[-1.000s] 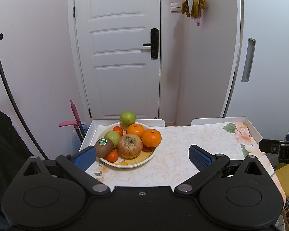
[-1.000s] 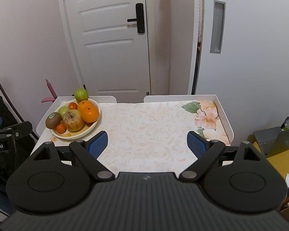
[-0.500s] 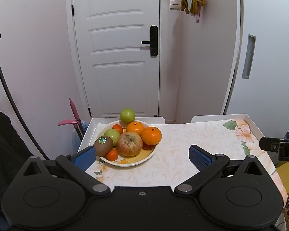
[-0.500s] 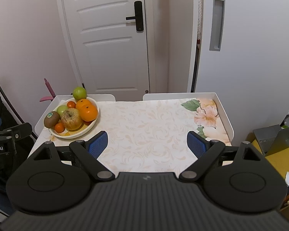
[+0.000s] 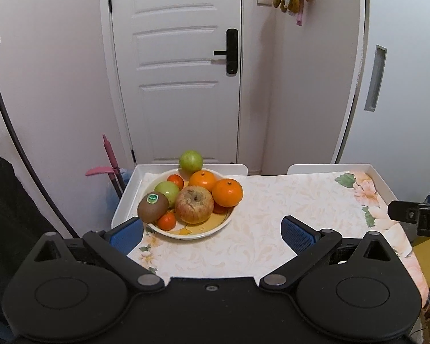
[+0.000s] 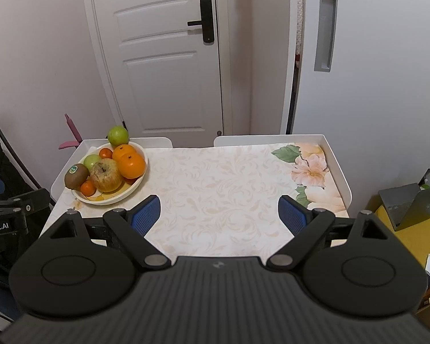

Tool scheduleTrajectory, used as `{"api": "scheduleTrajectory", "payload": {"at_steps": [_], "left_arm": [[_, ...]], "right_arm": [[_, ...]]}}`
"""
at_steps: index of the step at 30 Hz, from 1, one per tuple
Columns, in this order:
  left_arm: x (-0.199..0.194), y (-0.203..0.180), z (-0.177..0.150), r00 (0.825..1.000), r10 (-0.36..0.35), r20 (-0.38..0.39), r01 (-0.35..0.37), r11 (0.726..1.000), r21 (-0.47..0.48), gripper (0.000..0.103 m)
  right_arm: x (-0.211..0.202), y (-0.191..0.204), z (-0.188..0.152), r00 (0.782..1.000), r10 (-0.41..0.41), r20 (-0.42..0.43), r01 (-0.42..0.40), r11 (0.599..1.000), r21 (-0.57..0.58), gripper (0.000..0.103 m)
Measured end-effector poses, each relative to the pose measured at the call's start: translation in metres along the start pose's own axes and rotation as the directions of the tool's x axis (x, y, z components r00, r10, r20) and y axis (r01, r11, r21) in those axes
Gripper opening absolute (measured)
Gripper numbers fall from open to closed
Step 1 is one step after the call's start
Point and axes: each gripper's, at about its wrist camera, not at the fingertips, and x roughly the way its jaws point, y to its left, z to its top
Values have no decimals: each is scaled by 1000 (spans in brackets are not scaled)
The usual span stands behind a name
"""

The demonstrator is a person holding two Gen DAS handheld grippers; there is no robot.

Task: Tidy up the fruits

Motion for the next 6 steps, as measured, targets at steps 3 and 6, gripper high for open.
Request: {"api": "scheduleTrajectory", "payload": {"at_steps": [3, 6], "left_arm": [[2, 3, 0, 1000, -9, 5, 9, 1000, -3, 103], [5, 4, 1, 1000, -5, 9, 5, 1000, -3, 103]], "right_arm": [[2, 1, 0, 1000, -3, -3, 3, 1000, 0, 103], [3, 2, 1, 1000, -4, -5, 4, 1000, -1, 103]]}}
